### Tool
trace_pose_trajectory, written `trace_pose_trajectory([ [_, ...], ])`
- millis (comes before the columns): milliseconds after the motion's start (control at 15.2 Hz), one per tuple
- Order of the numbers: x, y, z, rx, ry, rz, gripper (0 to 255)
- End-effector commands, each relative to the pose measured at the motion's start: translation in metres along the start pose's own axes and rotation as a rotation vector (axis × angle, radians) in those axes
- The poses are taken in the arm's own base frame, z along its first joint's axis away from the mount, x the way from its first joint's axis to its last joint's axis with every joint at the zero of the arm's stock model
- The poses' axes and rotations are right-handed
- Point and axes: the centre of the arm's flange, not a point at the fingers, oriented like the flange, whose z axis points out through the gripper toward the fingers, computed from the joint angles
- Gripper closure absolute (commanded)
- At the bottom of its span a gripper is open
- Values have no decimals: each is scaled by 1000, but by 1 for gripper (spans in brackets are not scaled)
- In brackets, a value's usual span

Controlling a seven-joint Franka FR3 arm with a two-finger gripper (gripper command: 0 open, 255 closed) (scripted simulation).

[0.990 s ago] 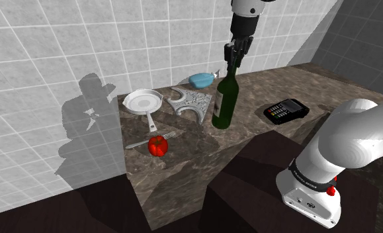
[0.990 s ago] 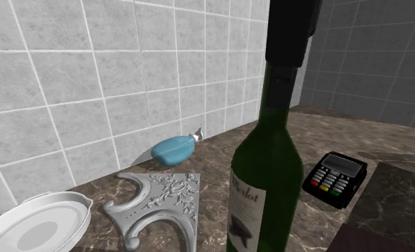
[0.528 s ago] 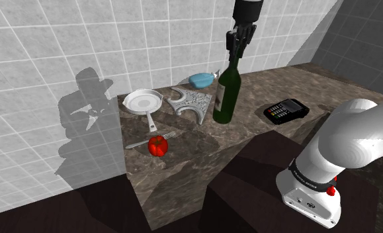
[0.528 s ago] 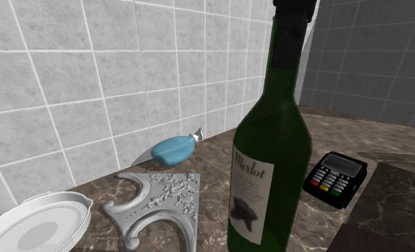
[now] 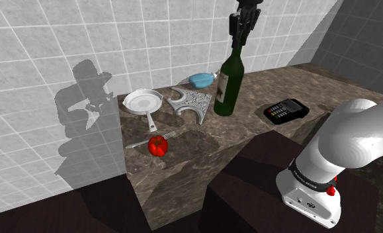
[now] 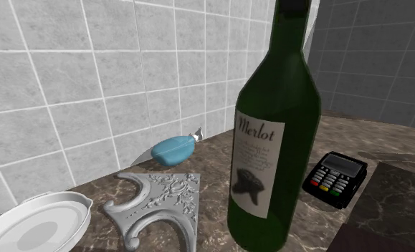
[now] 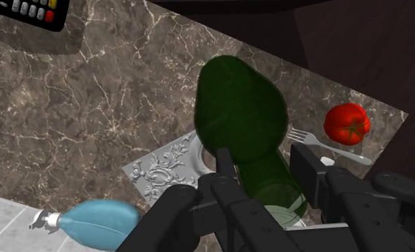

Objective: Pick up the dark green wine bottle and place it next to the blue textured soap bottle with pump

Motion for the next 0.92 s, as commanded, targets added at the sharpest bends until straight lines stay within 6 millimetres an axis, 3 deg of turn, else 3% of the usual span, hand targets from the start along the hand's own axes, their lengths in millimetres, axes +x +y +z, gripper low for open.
trace_pose_trajectory([
  [0,0,0,-10,0,0,0,255],
  [858,2,3,-78,0,0,0,255],
])
